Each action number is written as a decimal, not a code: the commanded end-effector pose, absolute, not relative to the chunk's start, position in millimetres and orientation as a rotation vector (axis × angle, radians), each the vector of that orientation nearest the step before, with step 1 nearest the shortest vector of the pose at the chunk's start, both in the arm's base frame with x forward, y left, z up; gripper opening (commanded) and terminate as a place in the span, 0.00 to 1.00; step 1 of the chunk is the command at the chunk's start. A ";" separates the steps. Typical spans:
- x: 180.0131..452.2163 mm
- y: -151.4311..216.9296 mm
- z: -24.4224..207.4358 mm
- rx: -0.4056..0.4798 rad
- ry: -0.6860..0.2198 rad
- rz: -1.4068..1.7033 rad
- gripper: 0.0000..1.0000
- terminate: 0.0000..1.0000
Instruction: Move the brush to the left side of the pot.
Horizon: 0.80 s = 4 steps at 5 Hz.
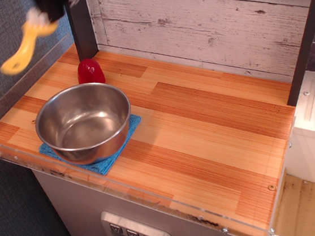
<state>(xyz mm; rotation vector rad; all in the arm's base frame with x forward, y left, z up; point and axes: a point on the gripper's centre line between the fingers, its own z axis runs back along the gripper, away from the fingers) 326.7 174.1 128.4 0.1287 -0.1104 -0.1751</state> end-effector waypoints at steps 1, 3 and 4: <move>298.4 180.3 103.7 0.098 -0.085 -0.191 0.00 0.00; 301.3 202.0 75.1 0.130 -0.128 -0.335 0.00 0.00; 303.0 207.6 67.7 0.135 -0.122 -0.317 0.00 0.00</move>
